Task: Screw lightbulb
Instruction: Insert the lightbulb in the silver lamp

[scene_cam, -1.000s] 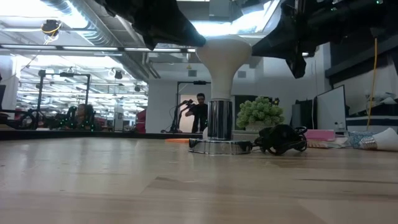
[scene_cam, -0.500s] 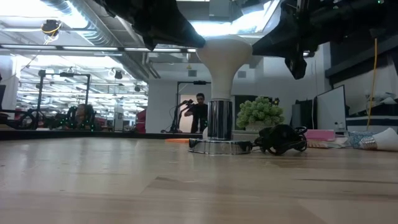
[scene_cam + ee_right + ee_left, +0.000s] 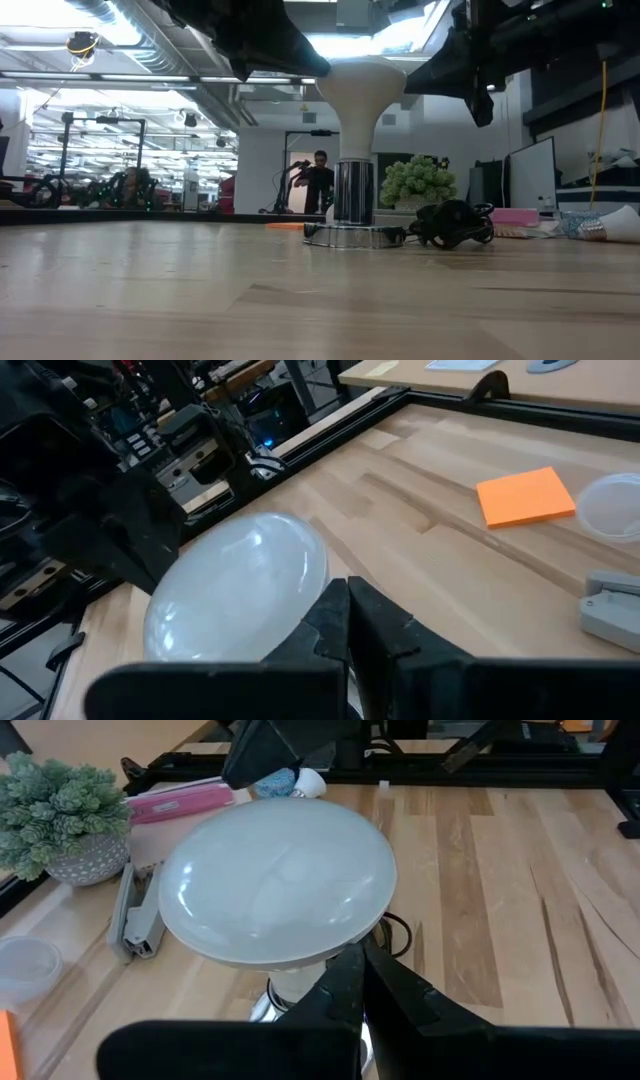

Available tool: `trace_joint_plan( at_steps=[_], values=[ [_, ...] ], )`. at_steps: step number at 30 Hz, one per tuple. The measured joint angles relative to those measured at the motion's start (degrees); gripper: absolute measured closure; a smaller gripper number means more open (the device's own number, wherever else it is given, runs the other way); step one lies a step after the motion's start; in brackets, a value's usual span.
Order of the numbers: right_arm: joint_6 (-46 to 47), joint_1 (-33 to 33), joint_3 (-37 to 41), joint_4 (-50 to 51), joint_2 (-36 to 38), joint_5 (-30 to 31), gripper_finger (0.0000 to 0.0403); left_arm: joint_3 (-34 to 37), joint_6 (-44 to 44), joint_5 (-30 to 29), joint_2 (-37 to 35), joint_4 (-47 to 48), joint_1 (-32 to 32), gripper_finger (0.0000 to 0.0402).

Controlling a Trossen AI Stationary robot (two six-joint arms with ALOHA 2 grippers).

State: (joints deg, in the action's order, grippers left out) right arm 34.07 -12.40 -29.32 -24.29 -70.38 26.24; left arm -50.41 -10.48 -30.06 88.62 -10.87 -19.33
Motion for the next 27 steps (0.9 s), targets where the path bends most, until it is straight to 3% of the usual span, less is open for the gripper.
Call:
trace_joint_plan(
  at_steps=[9,27],
  values=[
    [-1.3,0.0,0.0,-5.1,-4.0,-0.9,0.0397,0.0,0.0,0.0,0.0,0.0,0.0,0.0400],
    [0.5,0.0,0.0,-6.0,-4.1,-5.6,0.0397,0.0,-0.1,-1.8,0.0,1.4,-0.1,0.0400]
  ],
)
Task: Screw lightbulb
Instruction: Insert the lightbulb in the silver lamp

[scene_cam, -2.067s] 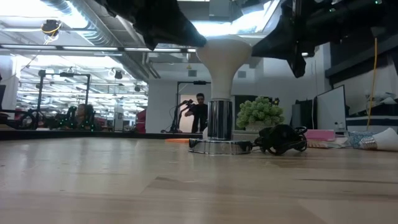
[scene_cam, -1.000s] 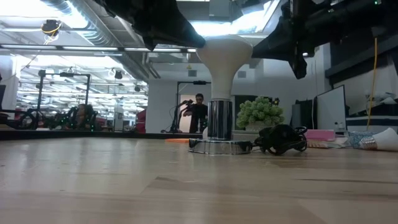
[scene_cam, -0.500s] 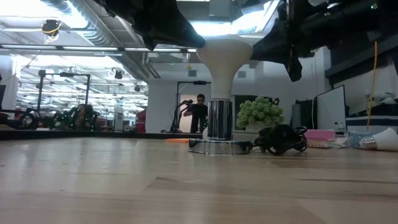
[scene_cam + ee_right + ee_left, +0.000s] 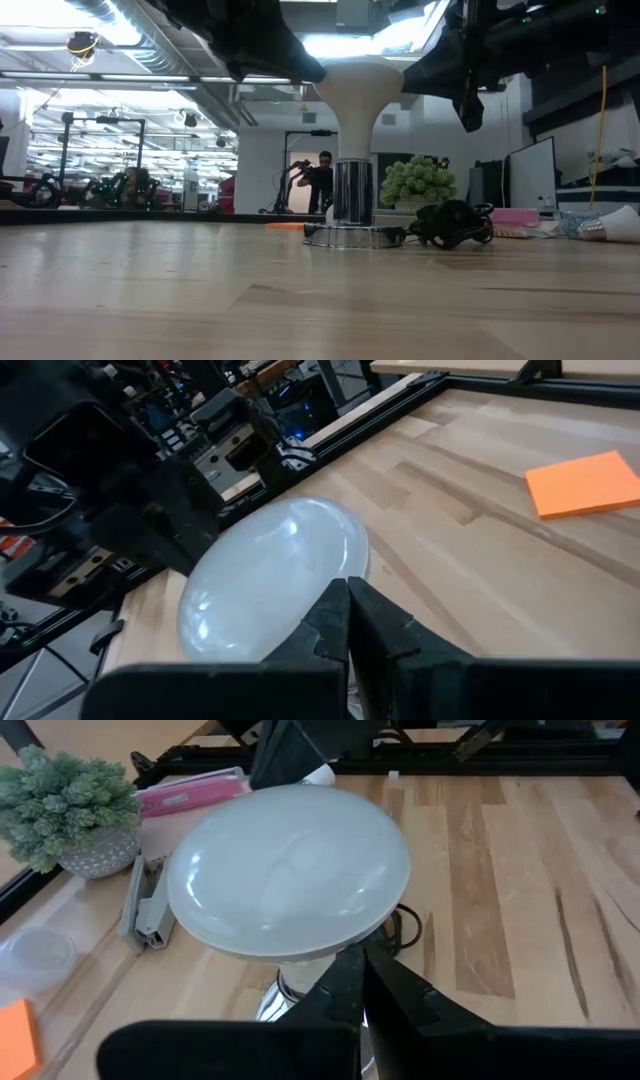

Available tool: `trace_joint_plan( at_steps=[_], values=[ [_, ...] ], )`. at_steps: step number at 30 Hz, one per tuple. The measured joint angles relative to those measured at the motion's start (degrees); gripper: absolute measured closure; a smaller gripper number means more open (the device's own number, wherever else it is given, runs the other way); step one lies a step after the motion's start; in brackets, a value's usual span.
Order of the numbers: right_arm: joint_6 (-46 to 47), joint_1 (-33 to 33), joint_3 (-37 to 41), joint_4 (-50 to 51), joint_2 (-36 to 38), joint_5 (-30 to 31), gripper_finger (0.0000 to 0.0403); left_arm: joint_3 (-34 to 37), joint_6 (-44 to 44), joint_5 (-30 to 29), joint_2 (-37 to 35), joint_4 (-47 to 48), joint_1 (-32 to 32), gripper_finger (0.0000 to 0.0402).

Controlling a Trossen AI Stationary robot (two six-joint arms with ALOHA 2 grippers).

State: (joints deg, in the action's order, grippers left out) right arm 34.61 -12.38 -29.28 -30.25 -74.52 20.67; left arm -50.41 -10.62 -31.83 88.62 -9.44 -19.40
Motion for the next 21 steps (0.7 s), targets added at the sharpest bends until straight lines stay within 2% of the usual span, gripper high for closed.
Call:
trace_joint_plan(
  at_steps=[11,21],
  values=[
    [2.4,-3.1,0.0,0.5,0.1,0.8,0.0397,0.0,-1.1,-1.7,0.0,1.2,0.0,0.0400],
    [4.5,-3.1,0.0,0.5,0.0,0.6,0.0397,0.0,-2.5,-3.7,0.0,1.8,0.0,0.0400]
  ],
)
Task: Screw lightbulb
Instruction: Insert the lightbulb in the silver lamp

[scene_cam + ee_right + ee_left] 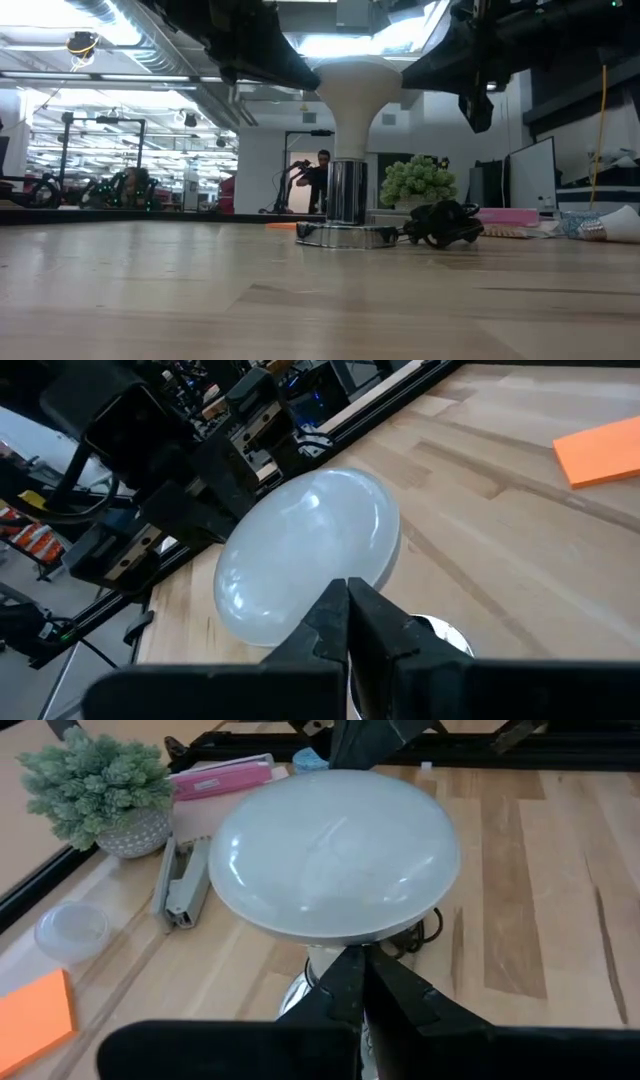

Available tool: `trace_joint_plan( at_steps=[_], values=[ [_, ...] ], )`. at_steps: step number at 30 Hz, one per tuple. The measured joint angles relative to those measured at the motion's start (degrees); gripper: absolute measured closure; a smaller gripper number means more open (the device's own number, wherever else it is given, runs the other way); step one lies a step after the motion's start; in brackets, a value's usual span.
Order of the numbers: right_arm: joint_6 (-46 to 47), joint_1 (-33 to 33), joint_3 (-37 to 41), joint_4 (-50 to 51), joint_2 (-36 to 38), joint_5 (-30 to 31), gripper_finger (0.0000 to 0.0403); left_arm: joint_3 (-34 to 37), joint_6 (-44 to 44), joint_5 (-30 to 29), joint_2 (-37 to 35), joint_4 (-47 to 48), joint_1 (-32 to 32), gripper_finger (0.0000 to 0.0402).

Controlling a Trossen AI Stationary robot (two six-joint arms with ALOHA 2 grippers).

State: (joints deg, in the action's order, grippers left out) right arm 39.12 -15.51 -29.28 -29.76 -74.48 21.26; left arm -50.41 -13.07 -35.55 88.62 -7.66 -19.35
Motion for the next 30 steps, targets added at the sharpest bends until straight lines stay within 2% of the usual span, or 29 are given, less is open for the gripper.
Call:
trace_joint_plan(
  at_steps=[12,30],
  values=[
    [3.0,-0.4,0.0,-0.2,0.0,-1.4,0.0397,0.0,-4.1,-1.7,0.0,2.2,2.2,0.0400],
    [3.1,-0.3,0.0,-0.2,0.0,-1.4,0.0397,0.0,-4.5,-1.4,0.0,2.4,5.7,0.0400]
  ],
)
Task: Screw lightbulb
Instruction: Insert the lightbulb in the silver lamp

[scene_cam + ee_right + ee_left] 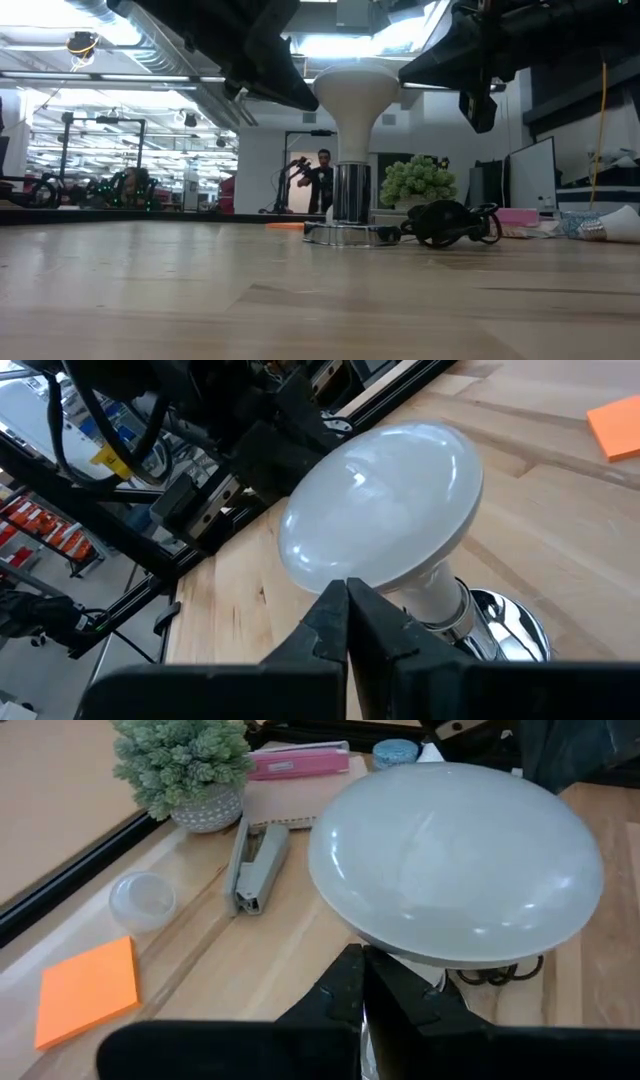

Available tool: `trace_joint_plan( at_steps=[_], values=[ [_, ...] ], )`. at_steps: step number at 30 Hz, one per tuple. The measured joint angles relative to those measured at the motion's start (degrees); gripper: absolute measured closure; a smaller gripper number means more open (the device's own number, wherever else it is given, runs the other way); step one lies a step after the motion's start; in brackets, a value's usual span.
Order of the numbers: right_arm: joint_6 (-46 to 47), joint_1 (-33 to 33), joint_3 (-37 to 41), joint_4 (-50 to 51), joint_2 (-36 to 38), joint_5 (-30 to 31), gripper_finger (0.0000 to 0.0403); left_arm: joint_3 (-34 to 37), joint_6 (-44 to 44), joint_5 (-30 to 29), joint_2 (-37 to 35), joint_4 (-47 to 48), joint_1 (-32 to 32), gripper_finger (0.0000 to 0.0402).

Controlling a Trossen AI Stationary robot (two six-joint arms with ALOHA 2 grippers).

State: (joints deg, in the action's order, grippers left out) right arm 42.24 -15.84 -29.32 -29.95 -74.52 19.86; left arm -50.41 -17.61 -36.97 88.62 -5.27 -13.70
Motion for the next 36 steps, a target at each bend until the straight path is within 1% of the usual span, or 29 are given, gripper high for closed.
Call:
trace_joint_plan(
  at_steps=[10,18,24,27,30,33,35,36],
  values=[
    [-0.3,0.0,0.0,0.0,0.0,-0.4,0.0397,0.0,0.2,0.0,0.0,1.8,-1.8,0.0400],
    [-0.8,0.0,0.0,0.0,0.0,-0.4,0.0397,0.0,-4.7,-0.9,0.0,8.1,-2.6,0.0400],
    [-5.2,0.1,0.0,0.2,3.1,-0.4,0.0397,0.0,-4.7,-0.9,0.0,9.2,-5.5,0.0400],
    [-8.2,0.1,0.0,0.6,5.8,2.2,0.0397,0.0,-3.9,-0.7,0.0,8.9,-7.5,0.0400],
    [-11.6,0.1,0.0,2.2,7.9,7.2,0.0397,0.0,-2.7,-0.7,0.0,6.9,-9.1,0.0400],
    [-15.0,0.1,0.0,3.7,7.9,14.0,0.0397,0.0,0.6,-0.6,0.0,1.6,-9.9,0.0400],
    [-15.7,0.7,0.0,4.0,6.6,16.4,0.0397,0.0,3.0,-0.6,0.1,-1.8,-9.9,0.0400],
    [-15.7,1.2,0.0,4.1,5.9,16.4,0.0397,0.0,3.7,-0.6,0.2,-3.3,-9.8,0.0400]
  ],
)
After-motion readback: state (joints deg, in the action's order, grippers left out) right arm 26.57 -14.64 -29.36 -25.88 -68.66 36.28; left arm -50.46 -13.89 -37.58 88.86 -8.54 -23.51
